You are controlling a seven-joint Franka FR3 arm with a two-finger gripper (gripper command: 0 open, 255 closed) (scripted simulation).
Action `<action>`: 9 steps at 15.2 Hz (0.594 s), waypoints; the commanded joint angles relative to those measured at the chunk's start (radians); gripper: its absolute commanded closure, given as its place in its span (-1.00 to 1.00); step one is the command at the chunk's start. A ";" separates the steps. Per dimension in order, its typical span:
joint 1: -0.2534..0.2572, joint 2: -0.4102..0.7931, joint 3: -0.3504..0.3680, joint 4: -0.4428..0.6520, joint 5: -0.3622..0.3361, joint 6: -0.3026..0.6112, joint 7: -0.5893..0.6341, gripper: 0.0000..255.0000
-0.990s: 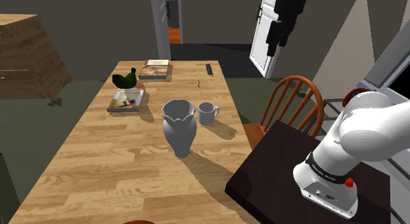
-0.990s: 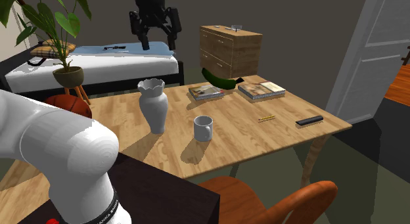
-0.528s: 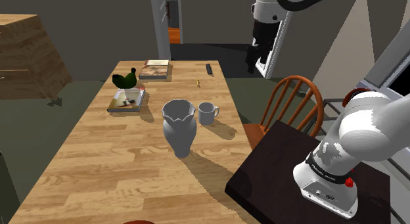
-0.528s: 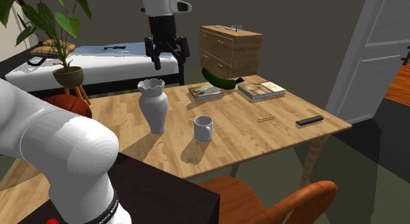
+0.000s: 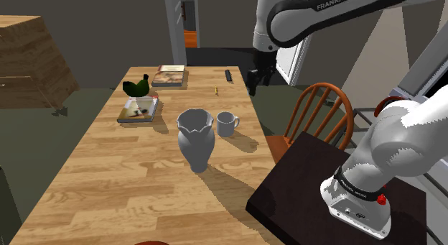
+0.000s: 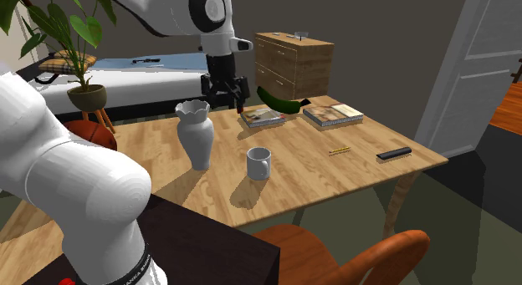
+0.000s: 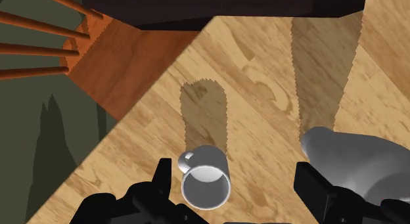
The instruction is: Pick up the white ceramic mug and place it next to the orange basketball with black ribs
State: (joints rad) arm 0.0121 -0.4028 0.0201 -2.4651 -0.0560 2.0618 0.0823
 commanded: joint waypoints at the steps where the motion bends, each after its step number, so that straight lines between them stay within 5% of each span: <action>1: -0.002 0.066 0.000 -0.001 0.001 0.072 0.009 -1.00; 9: -0.002 0.368 0.007 0.074 0.002 0.309 0.053 -1.00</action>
State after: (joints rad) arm 0.0096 -0.0741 0.0258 -2.4063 -0.0546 2.3441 0.1285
